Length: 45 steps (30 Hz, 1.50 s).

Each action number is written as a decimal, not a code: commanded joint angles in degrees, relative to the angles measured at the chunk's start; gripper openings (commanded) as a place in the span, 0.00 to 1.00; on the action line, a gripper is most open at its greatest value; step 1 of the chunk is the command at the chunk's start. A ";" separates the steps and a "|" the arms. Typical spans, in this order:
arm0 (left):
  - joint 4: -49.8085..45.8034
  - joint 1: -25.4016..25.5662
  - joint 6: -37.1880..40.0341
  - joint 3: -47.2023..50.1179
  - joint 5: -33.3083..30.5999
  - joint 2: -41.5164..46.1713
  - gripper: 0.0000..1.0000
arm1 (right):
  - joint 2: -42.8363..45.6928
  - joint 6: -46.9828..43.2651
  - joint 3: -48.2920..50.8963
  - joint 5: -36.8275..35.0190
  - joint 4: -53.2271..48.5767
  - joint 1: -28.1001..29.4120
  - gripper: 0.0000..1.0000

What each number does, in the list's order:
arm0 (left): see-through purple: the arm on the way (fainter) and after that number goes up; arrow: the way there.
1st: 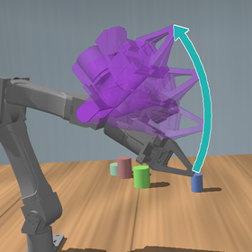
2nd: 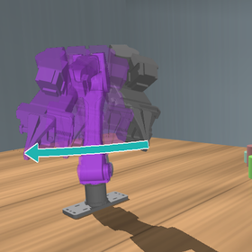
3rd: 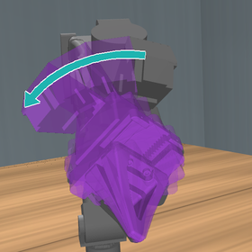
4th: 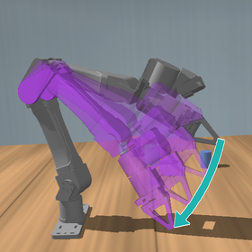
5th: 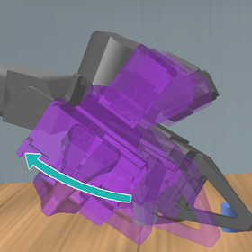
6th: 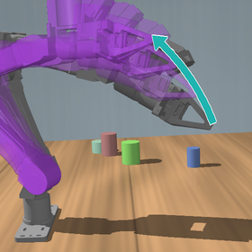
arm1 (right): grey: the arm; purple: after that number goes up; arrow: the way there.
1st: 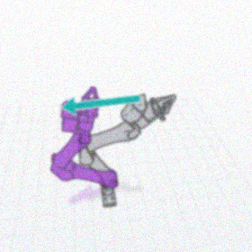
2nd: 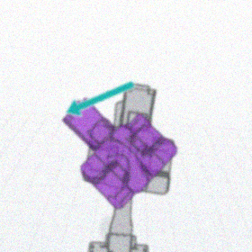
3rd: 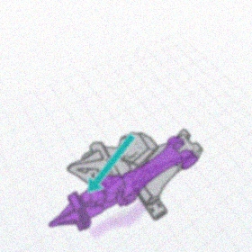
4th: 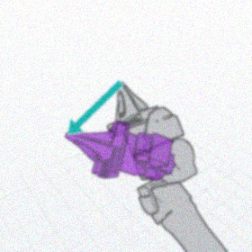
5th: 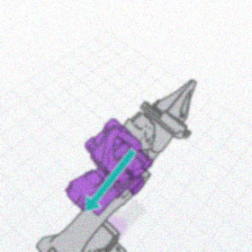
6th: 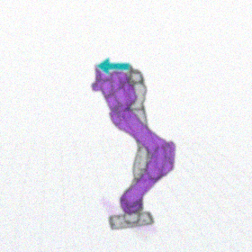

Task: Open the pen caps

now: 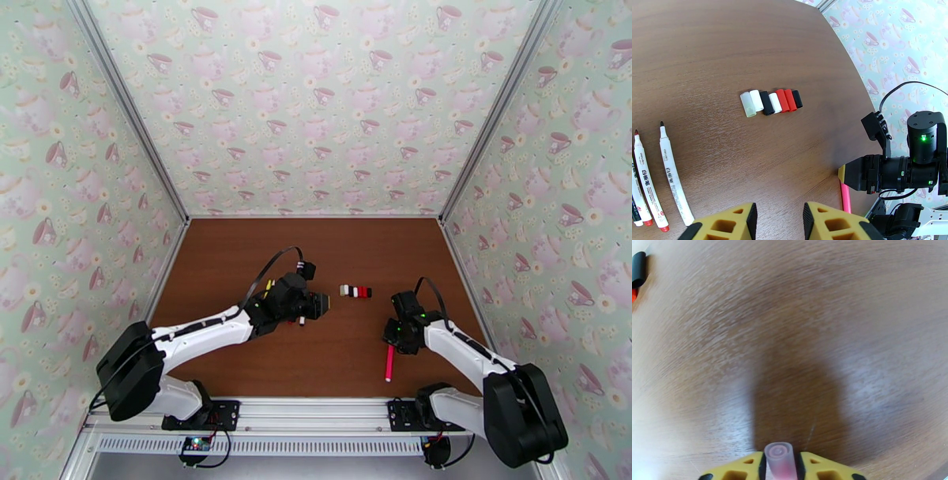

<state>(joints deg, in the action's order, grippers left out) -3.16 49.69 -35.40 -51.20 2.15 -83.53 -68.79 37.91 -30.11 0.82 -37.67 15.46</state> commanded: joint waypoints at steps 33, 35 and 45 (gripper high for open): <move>24.65 1.08 -4.95 4.79 25.01 -6.78 0.48 | 6.41 8.81 -14.83 8.36 18.35 11.67 0.14; 23.98 1.57 -4.50 4.15 24.67 -7.38 0.48 | 6.18 9.39 -15.18 8.47 19.14 12.41 0.14; 22.58 2.43 -4.54 1.84 22.92 -9.22 0.49 | 6.04 11.82 -15.52 9.02 21.73 15.27 0.14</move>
<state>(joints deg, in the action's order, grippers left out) 19.62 51.86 -40.51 -47.83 25.10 -91.98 -62.63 47.90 -43.90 8.69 -17.96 30.00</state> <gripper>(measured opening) 0.498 0.153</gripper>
